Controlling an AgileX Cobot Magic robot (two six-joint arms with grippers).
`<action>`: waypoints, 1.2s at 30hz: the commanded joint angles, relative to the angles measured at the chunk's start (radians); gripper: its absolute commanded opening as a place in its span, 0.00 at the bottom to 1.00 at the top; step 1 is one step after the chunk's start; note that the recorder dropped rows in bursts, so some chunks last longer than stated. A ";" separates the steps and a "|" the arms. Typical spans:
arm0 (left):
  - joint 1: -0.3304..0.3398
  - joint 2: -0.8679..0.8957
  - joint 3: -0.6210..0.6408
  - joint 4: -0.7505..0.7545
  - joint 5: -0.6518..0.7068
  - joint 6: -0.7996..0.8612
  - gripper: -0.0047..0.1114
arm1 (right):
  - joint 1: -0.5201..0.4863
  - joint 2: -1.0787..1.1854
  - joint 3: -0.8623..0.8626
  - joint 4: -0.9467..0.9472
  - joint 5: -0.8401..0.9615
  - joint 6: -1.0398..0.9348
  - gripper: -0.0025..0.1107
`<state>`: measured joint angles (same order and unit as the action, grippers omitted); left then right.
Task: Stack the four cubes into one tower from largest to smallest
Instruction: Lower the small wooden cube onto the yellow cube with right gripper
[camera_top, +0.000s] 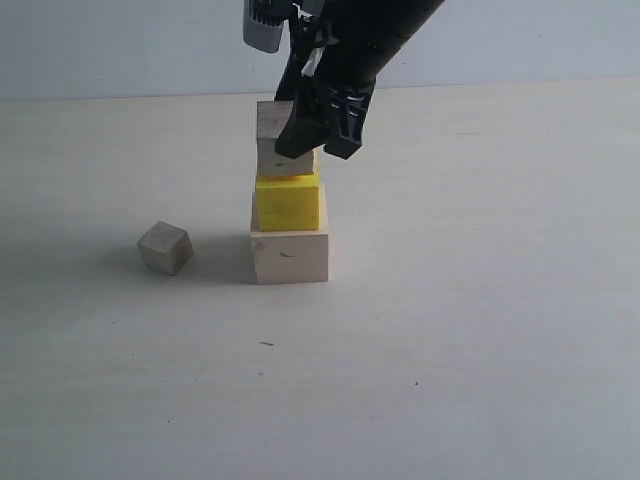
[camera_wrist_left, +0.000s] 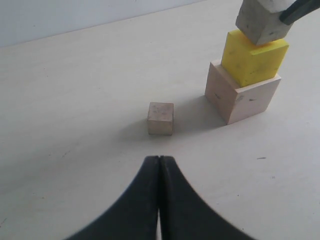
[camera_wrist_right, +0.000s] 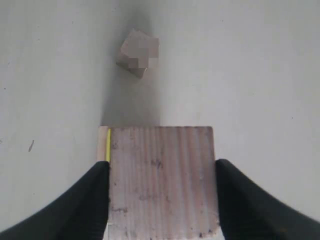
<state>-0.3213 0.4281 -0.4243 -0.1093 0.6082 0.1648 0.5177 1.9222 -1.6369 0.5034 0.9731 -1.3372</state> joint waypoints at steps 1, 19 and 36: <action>0.002 -0.006 0.005 0.002 -0.005 -0.008 0.04 | -0.002 -0.002 0.004 0.011 -0.010 -0.005 0.02; 0.002 -0.006 0.005 0.002 -0.005 -0.006 0.04 | -0.002 -0.002 0.005 0.015 -0.018 -0.005 0.39; 0.002 -0.006 0.005 0.002 -0.005 -0.003 0.04 | -0.002 -0.002 0.005 0.013 -0.010 -0.002 0.50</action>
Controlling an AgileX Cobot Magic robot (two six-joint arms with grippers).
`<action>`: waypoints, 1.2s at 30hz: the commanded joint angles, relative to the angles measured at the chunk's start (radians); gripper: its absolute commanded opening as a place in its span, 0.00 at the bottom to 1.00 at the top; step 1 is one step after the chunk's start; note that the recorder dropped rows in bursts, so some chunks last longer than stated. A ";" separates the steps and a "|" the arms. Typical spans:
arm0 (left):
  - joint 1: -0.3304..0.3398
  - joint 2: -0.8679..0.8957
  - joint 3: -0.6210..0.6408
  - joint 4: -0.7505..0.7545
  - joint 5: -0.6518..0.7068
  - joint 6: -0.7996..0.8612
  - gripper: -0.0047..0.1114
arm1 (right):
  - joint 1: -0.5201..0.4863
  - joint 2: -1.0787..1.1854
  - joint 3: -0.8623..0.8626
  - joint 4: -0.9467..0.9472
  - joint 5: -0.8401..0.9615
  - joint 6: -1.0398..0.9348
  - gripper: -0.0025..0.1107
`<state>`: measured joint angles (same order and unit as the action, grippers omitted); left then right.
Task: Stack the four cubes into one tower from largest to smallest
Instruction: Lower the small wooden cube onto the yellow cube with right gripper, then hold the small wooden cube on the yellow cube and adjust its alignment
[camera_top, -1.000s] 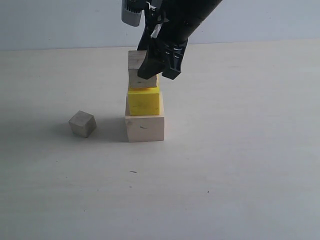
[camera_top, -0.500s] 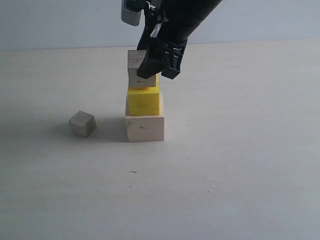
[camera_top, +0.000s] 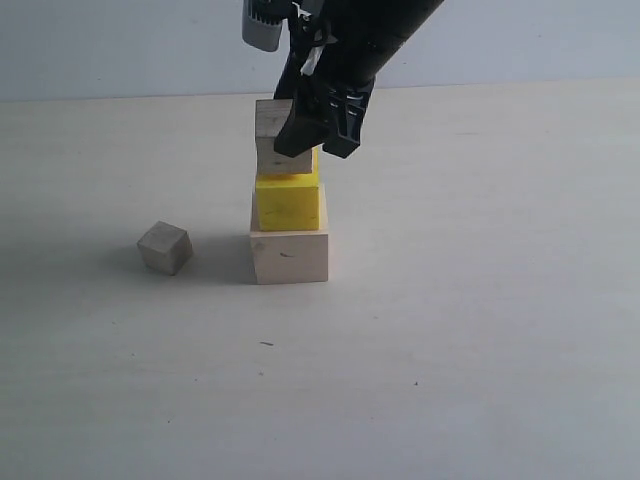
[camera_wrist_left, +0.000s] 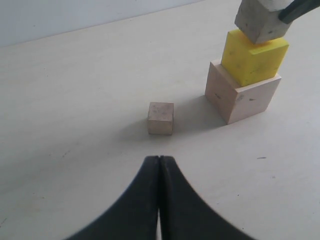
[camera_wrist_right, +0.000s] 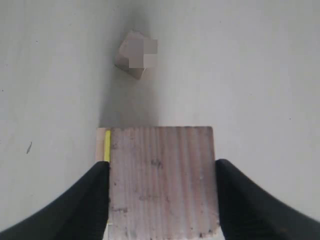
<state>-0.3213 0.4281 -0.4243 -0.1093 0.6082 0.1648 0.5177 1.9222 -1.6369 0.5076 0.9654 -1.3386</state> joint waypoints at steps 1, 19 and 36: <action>0.002 -0.006 0.005 0.002 -0.005 -0.003 0.04 | -0.002 -0.002 0.005 0.009 -0.003 -0.001 0.50; 0.002 -0.006 0.005 0.002 -0.005 -0.003 0.04 | -0.002 -0.002 0.006 0.009 0.007 -0.001 0.50; 0.002 -0.006 0.005 0.003 -0.005 -0.004 0.04 | -0.002 -0.002 0.006 0.011 0.005 0.001 0.59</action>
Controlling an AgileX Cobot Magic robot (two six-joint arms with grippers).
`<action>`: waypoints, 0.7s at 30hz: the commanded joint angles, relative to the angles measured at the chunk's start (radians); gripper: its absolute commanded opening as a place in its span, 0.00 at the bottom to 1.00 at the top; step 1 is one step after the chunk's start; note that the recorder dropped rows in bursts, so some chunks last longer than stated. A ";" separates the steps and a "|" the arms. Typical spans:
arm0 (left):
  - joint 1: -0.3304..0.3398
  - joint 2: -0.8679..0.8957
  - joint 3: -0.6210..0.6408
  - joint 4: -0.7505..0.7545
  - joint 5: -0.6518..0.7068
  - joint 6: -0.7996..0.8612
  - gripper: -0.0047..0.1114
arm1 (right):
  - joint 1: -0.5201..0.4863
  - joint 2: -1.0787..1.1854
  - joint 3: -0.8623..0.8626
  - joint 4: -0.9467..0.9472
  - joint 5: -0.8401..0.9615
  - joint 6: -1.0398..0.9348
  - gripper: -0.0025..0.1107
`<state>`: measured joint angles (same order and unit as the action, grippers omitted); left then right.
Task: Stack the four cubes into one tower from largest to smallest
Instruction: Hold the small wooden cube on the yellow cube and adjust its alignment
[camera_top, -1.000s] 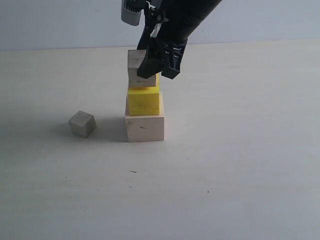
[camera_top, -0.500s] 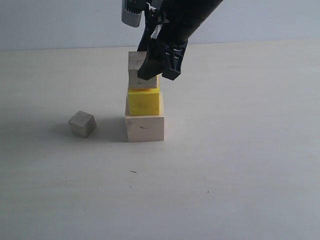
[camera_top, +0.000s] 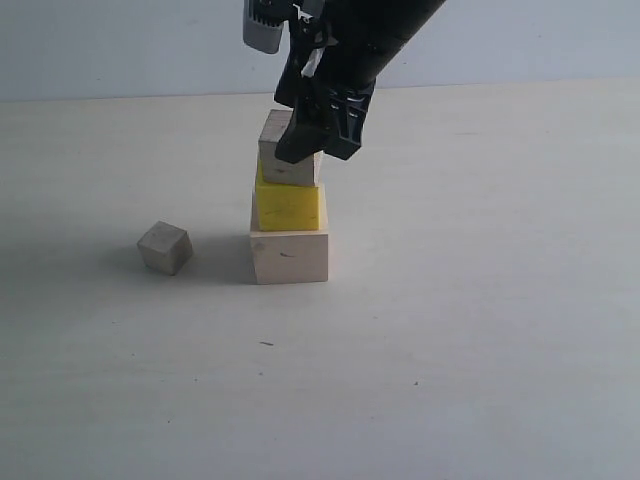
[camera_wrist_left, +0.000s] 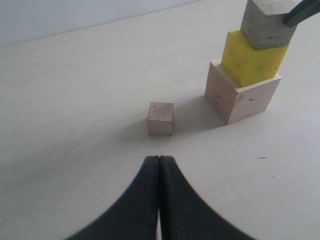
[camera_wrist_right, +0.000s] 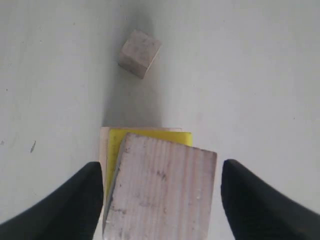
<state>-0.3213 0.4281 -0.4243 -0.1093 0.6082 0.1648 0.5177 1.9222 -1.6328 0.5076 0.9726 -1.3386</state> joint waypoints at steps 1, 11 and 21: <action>0.002 -0.006 0.005 0.003 -0.005 -0.004 0.04 | -0.002 -0.002 0.002 0.011 -0.002 0.001 0.59; 0.002 -0.006 0.005 0.003 -0.005 -0.004 0.04 | -0.002 -0.002 0.002 0.011 0.000 0.001 0.54; 0.002 -0.006 0.005 0.003 -0.005 -0.004 0.04 | -0.002 -0.002 0.002 0.011 0.004 -0.003 0.43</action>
<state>-0.3213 0.4281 -0.4243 -0.1093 0.6092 0.1648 0.5177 1.9222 -1.6328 0.5076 0.9726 -1.3386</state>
